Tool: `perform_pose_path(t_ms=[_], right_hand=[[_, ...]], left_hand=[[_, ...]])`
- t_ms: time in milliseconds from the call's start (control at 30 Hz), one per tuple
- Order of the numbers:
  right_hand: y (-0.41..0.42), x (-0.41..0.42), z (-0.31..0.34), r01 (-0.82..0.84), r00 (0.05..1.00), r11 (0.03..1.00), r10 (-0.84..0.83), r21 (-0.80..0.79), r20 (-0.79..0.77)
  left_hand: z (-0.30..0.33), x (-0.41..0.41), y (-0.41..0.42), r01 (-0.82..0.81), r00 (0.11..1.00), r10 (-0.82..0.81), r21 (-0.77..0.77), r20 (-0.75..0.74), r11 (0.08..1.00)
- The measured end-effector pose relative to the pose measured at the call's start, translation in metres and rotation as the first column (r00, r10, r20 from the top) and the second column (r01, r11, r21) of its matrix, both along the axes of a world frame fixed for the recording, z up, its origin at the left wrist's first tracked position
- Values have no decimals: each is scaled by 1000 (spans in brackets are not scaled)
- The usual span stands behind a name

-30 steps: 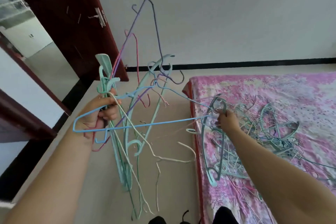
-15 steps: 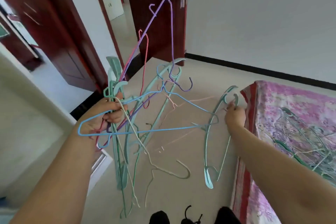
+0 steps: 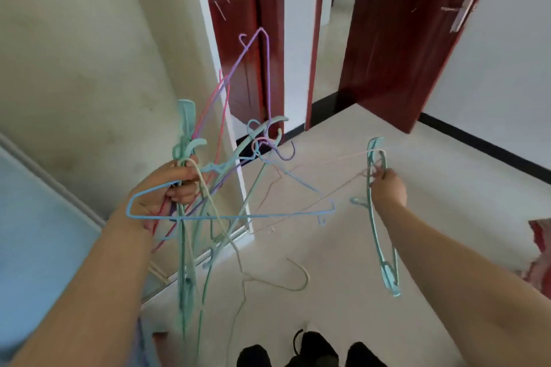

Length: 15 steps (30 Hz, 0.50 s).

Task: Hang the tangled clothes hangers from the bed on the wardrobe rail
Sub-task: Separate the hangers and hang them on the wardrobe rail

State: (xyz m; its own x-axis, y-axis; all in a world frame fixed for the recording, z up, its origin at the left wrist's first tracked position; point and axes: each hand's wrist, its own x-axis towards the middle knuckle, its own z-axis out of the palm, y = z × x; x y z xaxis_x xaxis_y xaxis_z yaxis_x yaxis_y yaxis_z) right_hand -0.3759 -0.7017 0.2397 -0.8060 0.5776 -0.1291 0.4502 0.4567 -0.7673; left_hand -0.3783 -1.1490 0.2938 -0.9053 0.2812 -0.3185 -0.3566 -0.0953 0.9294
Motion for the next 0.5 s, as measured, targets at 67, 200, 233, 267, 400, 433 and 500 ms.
perform_pose_path(t_ms=[67,200,233,267,400,433,500], right_hand=[[-22,-24,3,-119,987,987,105,109,119],[-69,-65,-6,-387,907,866,295,316,300],[-80,-74,-8,-430,888,835,322,345,328],[-90,-84,-9,-472,868,791,339,389,363],[-114,-129,-26,-641,745,630,373,439,553],[-117,-141,-31,-668,710,627,376,401,595],[-124,-160,-37,-718,648,606,404,342,646]], left_hand=[[10,11,-16,-97,995,99,-97,18,991],[34,35,-28,-221,975,221,-87,-10,971],[37,36,-30,-230,973,229,-47,-27,972],[38,36,-34,-236,971,236,-16,-33,972],[41,26,-60,-349,936,351,50,-24,936],[40,23,-66,-384,922,386,68,-14,921],[37,16,-77,-420,906,422,86,-11,903]])
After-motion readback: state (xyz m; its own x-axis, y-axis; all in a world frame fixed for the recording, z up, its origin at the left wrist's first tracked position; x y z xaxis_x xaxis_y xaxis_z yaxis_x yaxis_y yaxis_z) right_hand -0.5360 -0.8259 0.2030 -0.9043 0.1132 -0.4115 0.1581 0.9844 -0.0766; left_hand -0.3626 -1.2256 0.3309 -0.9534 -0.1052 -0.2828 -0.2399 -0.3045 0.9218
